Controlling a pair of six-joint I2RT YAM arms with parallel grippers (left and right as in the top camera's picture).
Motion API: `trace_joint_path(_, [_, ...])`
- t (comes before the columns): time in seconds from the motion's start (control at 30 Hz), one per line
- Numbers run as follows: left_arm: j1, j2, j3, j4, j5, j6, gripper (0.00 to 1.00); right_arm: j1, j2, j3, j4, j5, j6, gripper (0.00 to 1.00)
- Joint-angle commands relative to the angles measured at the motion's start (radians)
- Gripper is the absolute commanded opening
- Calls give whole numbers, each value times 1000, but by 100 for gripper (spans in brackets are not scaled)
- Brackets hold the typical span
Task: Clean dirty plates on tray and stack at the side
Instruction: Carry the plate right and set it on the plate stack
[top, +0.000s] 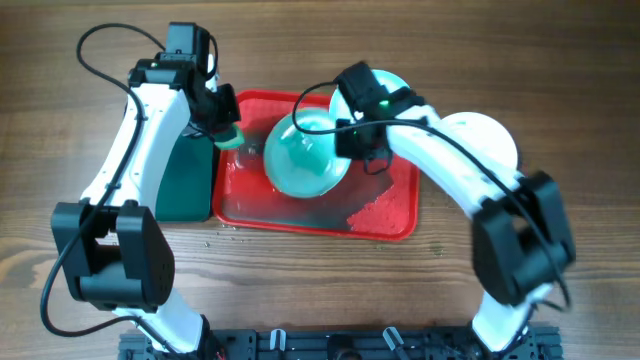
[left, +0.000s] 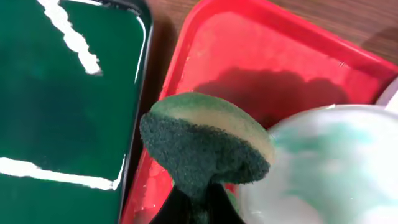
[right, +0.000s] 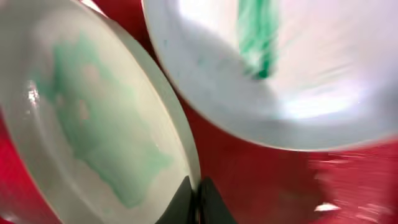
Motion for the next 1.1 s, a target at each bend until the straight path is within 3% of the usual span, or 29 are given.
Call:
trace_joint_path(0.0, [2, -18, 2, -5, 17, -8, 4, 5, -142, 3, -26, 258, -100, 4])
trace_joint_path(0.13, [3, -12, -35, 0, 34, -9, 4, 66, -229, 3, -54, 540, -99, 4])
trace_joint_path(0.3, [3, -6, -94, 38, 95, -10, 4, 268, -237, 3, -85, 917, -95, 4])
trace_joint_path(0.53, [2, -2, -94, 58, 110, -10, 4, 456, -237, 3, -122, 1258, -100, 4])
trace_joint_path(0.9, [2, -1, -94, 66, 114, -35, 4, 534, -237, 3, -110, 1521, -145, 4])
trace_joint_path(1.07, [2, -1, -94, 66, 114, -35, 4, 537, -237, 3, -32, 1546, -246, 4])
